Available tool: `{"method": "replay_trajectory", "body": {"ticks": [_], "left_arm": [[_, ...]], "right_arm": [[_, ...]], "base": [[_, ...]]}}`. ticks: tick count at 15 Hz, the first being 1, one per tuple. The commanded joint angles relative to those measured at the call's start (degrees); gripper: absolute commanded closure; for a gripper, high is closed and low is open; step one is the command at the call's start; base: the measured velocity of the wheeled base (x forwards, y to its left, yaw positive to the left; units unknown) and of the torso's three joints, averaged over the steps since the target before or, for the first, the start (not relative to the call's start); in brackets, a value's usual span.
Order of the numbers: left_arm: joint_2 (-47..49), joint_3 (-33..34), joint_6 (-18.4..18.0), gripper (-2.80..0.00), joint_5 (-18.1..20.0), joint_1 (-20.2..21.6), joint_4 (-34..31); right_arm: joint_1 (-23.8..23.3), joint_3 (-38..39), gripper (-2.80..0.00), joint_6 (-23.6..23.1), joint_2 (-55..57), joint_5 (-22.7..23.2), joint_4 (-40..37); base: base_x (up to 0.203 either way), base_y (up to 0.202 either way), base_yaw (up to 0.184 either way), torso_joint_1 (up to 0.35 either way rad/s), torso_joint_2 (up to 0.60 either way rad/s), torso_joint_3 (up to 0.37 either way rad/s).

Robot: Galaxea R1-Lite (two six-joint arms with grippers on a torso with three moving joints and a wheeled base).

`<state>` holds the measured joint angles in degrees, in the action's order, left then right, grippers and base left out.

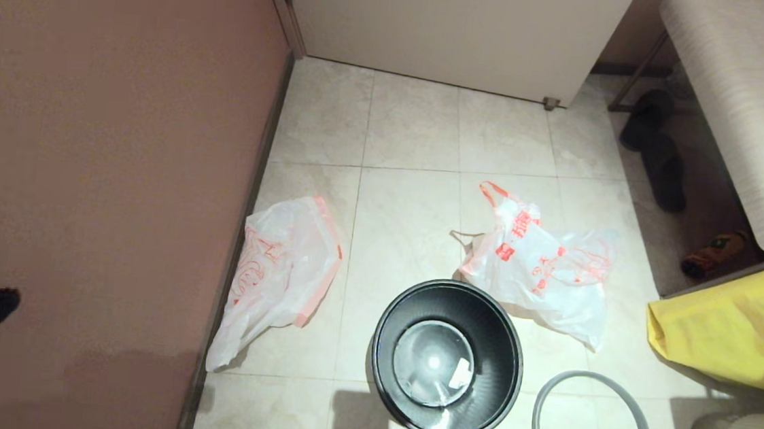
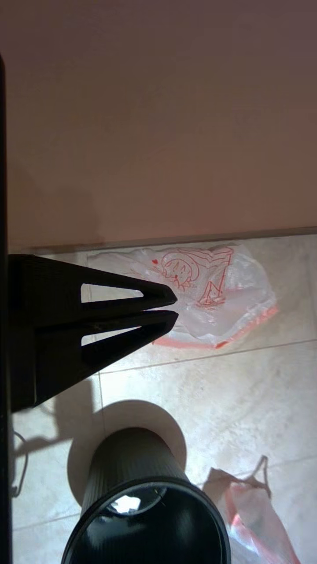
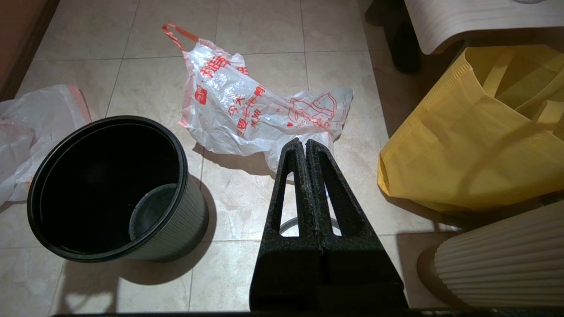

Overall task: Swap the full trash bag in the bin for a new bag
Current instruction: Pick up a new trash bag

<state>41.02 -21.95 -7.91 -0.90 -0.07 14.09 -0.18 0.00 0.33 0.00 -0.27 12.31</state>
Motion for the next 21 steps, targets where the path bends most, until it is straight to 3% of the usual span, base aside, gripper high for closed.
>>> {"method": "replay_trajectory", "body": {"ticks": [1, 5, 10, 12, 16, 20, 21], "left_arm": [[14.54, -3.56, -0.54, 0.0, -0.36, -0.08, 0.96], [38.12, -8.46, -1.49, 0.0, -5.2, -0.84, 7.98], [67.36, -11.46, -1.66, 0.0, -16.2, -9.4, 26.93], [77.76, -15.01, -1.71, 0.0, -19.48, -11.46, 31.53], [93.74, -29.28, -1.95, 0.0, -23.98, -12.24, 34.35], [101.89, -40.93, -2.18, 0.0, -27.89, -12.77, 30.6], [103.27, -42.57, -2.2, -2.09, -28.09, -13.08, 29.97]], "right_arm": [[0.01, 0.0, 0.0, 0.02, 0.09, 0.0, 0.08], [0.01, 0.0, 0.0, 0.02, 0.09, 0.0, 0.08], [0.01, 0.0, 0.0, 0.02, 0.09, 0.0, 0.08], [0.01, 0.0, 0.0, 0.02, 0.09, 0.0, 0.08], [0.01, 0.0, 0.0, 0.02, 0.09, 0.0, 0.08], [0.01, 0.0, 0.0, 0.02, 0.09, 0.0, 0.08], [0.01, 0.0, 0.0, 0.02, 0.09, 0.0, 0.08]], "base": [[0.0, 0.0, 0.0, 0.0, 0.0, 0.0], [0.0, 0.0, 0.0, 0.0, 0.0, 0.0], [0.0, 0.0, 0.0, 0.0, 0.0, 0.0], [0.0, 0.0, 0.0, 0.0, 0.0, 0.0], [0.0, 0.0, 0.0, 0.0, 0.0, 0.0], [0.0, 0.0, 0.0, 0.0, 0.0, 0.0], [0.0, 0.0, 0.0, 0.0, 0.0, 0.0]]}}
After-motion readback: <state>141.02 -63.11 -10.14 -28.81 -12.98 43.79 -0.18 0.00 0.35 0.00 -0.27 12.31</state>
